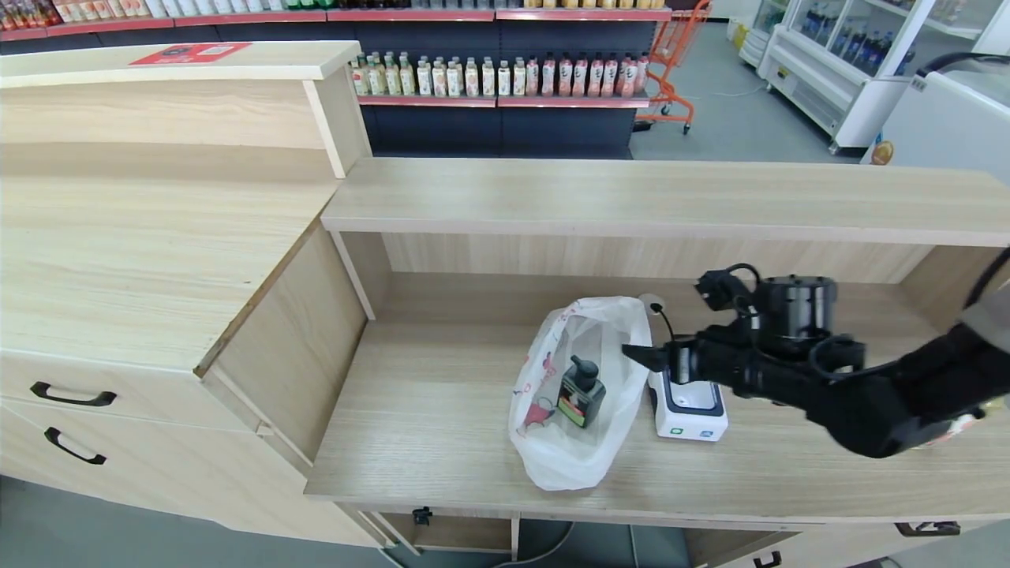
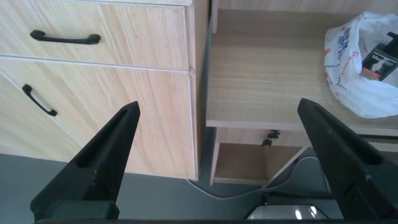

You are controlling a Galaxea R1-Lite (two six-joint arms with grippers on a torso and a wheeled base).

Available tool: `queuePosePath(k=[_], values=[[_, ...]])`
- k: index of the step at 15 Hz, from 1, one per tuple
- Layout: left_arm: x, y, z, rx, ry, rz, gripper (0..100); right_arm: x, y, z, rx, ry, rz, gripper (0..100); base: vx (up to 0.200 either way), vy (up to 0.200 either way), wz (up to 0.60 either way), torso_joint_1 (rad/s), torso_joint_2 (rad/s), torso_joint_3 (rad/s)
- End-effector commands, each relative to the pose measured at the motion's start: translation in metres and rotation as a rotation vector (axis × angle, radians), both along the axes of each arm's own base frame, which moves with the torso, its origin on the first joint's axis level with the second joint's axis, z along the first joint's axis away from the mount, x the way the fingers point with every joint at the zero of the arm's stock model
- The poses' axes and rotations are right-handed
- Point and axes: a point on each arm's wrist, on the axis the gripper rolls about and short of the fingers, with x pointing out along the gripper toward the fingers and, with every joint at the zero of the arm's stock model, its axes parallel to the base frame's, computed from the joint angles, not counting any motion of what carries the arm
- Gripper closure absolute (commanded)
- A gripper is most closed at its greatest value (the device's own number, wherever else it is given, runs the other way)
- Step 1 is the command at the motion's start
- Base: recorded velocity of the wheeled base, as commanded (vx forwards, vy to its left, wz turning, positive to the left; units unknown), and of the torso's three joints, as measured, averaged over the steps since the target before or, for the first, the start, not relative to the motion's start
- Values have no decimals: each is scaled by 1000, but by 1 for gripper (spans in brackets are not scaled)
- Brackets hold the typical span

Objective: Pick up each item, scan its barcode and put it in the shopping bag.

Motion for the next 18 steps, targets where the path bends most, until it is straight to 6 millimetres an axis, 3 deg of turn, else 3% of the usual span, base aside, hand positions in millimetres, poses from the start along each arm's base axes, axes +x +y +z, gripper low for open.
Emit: queuePosePath(k=[1,2,3,8,14,18], values=[[0,0,0,0,1,0,0,-70,-95,36,-192,35,-259,0,0,0,0,0,0,0],[0,0,0,0,1,0,0,-95,-115,32,-289,50,-328,0,0,0,0,0,0,0],[0,0,0,0,1,0,0,-109,-117,32,-285,54,-353,0,0,0,0,0,0,0],[0,0,0,0,1,0,0,-173,-105,39,-105,0,-374,0,0,0,0,0,0,0],[0,0,0,0,1,0,0,-199,-99,29,-51,10,-328,0,0,0,0,0,0,0],[0,0,0,0,1,0,0,-208,-98,27,-52,-1,-331,0,0,-200,0,2,-1,5]])
